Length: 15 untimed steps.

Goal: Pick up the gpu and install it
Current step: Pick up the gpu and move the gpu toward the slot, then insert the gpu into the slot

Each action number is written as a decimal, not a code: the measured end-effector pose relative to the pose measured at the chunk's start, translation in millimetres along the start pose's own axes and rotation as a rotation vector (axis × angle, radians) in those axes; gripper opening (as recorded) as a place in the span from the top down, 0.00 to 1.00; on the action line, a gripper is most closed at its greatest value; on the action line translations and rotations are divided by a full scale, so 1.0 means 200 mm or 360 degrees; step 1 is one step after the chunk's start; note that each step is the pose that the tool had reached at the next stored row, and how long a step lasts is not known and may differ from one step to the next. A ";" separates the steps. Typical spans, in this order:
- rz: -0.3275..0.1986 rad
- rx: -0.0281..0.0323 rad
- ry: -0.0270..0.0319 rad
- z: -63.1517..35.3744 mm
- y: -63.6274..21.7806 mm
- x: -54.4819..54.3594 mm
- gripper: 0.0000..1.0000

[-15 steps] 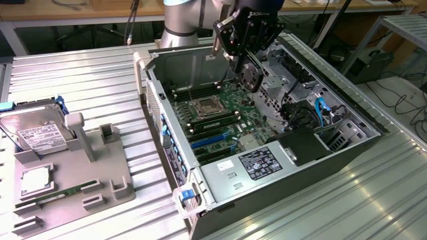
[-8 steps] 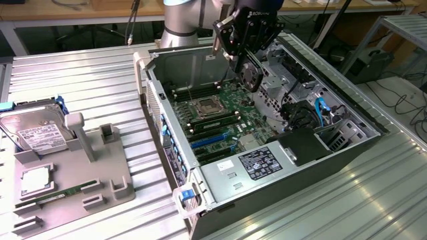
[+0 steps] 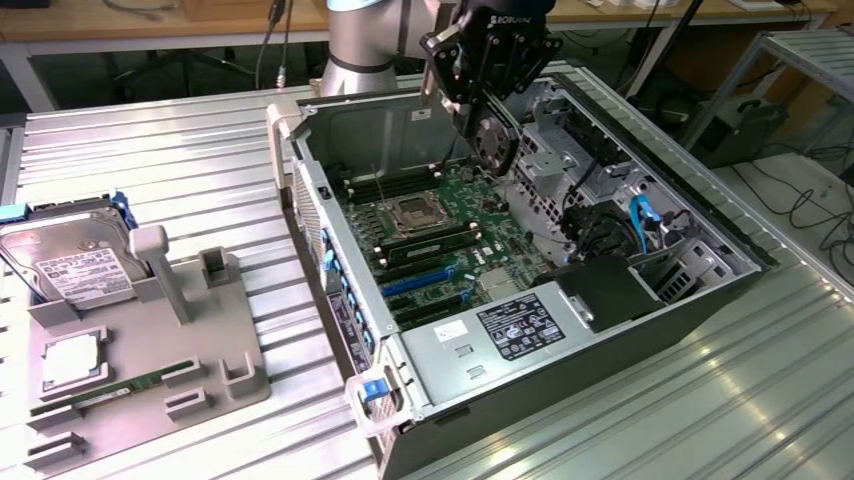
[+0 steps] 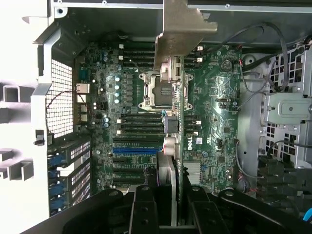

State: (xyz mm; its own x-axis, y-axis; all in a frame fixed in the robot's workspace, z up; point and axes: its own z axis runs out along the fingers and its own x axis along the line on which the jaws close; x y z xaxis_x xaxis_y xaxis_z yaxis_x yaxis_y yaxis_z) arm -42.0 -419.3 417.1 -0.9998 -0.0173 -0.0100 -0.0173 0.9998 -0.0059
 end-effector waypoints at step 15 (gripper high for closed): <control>-0.0003 0.00000 -0.00001 0.000 0.000 0.00 0.72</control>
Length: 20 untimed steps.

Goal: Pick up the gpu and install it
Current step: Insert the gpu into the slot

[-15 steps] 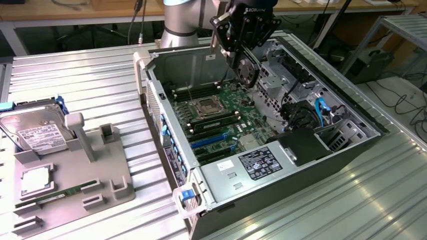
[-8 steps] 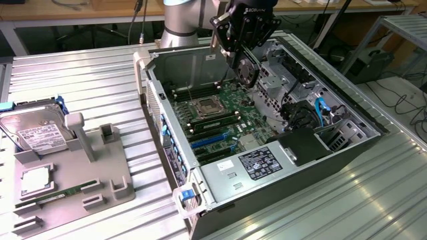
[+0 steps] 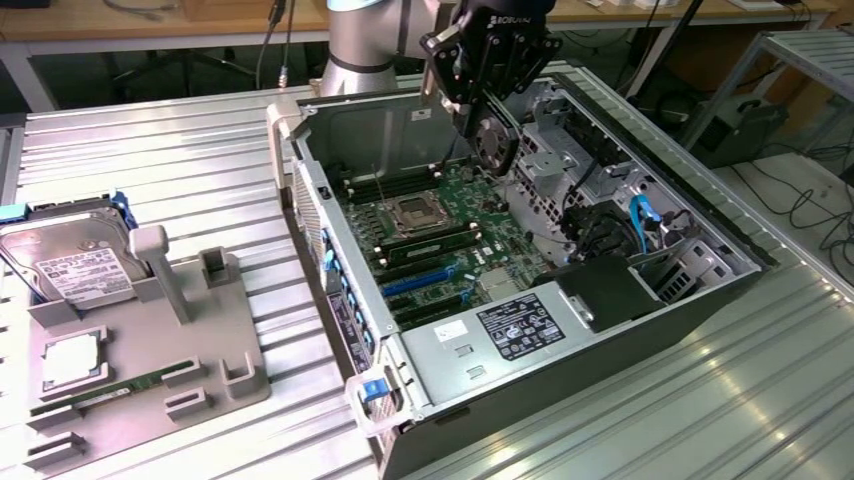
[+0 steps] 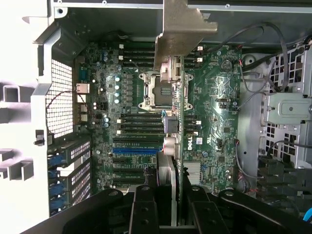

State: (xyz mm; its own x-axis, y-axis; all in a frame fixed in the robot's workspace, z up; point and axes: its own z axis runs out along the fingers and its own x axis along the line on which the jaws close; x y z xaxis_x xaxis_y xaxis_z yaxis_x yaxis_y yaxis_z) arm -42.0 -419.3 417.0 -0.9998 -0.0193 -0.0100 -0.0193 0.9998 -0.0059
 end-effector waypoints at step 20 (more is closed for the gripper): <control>-0.0255 -0.00027 -0.00015 0.000 0.000 0.00 0.72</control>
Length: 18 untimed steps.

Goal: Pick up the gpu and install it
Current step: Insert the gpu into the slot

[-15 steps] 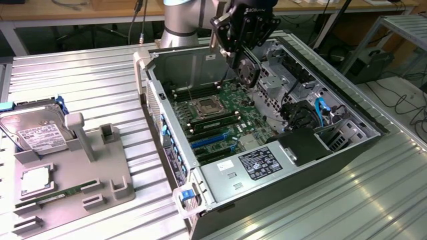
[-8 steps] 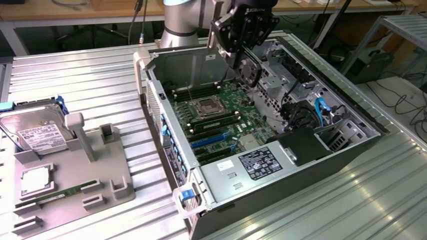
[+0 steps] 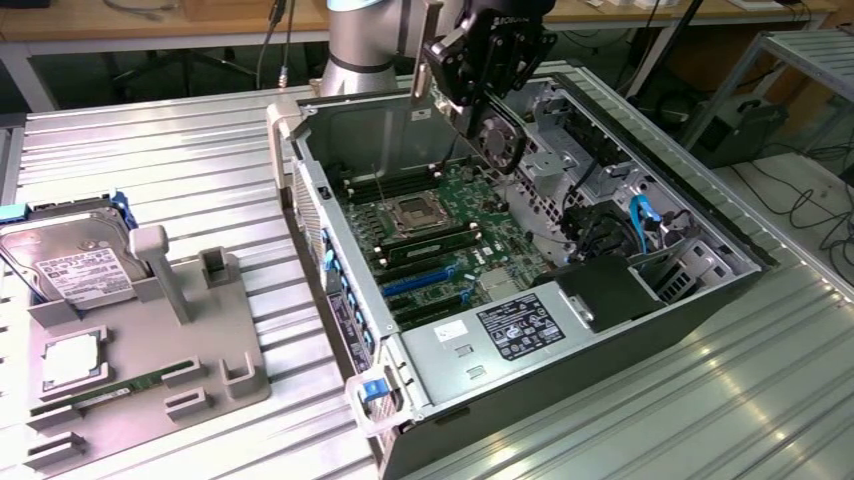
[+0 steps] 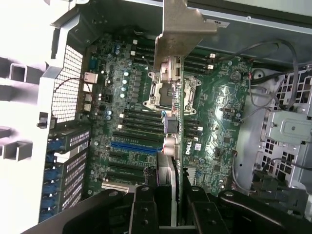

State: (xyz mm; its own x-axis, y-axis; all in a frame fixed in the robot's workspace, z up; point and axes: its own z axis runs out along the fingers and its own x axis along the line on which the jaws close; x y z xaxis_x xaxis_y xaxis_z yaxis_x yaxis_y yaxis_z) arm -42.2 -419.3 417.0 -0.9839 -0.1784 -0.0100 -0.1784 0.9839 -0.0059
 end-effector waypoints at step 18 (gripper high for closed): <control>-0.0288 -0.00029 -0.00018 0.001 0.000 0.00 0.72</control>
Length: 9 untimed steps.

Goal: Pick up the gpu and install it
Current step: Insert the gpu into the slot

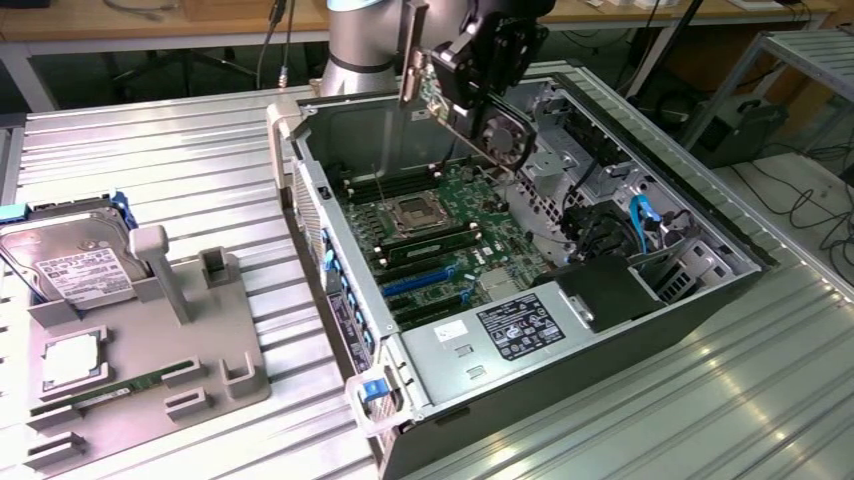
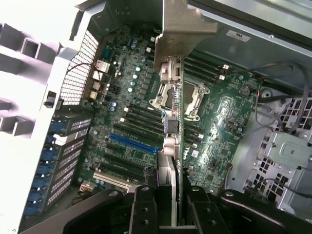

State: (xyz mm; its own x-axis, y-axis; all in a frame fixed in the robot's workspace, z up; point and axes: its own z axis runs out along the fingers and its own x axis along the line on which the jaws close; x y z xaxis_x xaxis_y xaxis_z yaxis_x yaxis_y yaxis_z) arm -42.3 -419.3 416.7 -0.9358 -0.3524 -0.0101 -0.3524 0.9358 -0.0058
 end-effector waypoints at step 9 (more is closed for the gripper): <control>-0.0098 -0.00009 -0.00005 0.000 0.000 0.00 0.72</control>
State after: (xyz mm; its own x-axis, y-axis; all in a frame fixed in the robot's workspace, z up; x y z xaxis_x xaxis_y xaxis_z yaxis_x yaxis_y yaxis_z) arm -42.3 -419.3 416.7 -0.9123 -0.4094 -0.0100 -0.4093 0.9124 -0.0059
